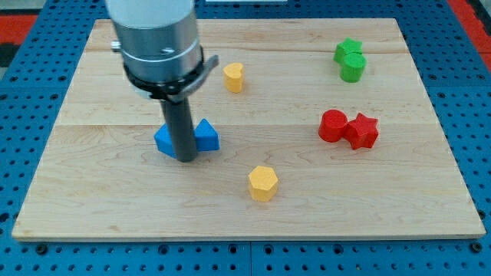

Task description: Move the blue triangle towards the center left

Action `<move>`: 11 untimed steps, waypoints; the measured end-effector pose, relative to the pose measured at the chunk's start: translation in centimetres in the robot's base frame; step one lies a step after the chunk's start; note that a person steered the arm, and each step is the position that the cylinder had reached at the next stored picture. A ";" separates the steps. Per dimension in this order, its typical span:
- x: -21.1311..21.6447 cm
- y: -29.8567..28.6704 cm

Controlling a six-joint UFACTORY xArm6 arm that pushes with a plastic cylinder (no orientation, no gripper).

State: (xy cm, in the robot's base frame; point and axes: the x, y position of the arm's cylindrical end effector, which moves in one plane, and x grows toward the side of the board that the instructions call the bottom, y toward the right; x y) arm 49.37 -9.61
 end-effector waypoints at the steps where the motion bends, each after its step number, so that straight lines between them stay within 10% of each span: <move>1: -2.1 -1.7; 7: -3.5 9.9; 11: -14.4 0.5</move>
